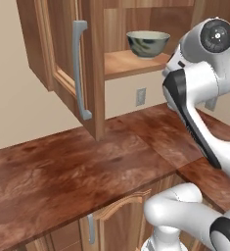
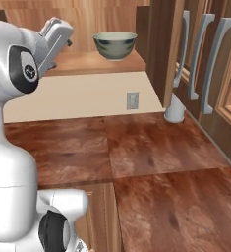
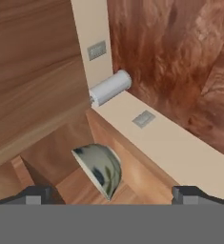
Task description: Move the bowls from the cabinet to the plates on the dining table.
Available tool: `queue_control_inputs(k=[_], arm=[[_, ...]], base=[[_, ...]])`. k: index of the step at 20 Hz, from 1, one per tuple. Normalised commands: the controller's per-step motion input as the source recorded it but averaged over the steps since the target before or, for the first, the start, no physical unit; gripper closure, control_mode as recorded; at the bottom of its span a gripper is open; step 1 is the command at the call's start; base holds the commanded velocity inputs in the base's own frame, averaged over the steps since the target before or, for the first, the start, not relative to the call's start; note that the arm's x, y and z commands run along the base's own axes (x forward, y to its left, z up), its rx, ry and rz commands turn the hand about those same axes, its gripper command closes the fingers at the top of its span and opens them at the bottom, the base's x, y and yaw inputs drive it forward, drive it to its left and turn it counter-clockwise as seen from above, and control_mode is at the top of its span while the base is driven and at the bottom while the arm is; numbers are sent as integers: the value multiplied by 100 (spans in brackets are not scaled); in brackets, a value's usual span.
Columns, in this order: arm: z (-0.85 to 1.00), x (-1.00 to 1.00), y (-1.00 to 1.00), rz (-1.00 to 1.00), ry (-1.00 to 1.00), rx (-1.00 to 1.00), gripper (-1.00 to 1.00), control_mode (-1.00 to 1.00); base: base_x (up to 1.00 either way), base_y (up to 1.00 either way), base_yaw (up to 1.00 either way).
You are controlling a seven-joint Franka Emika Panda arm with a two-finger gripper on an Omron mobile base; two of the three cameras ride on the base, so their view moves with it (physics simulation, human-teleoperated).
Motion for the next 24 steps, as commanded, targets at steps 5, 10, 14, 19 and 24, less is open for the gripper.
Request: queue_control_inputs(k=[5,10,14,19,24], arm=[[0,28,-43,7,0,-5,-100,-100],[0,39,-32,9,0,-5,-100,-100],[0,42,-18,9,0,-7,-100,-100],[2,40,-17,7,0,-10,-100,-100],[16,36,-23,5,0,-13,-100,-100]], base=[[0,0,0],[0,0,0],[0,0,0],[0,0,0],[0,0,0]])
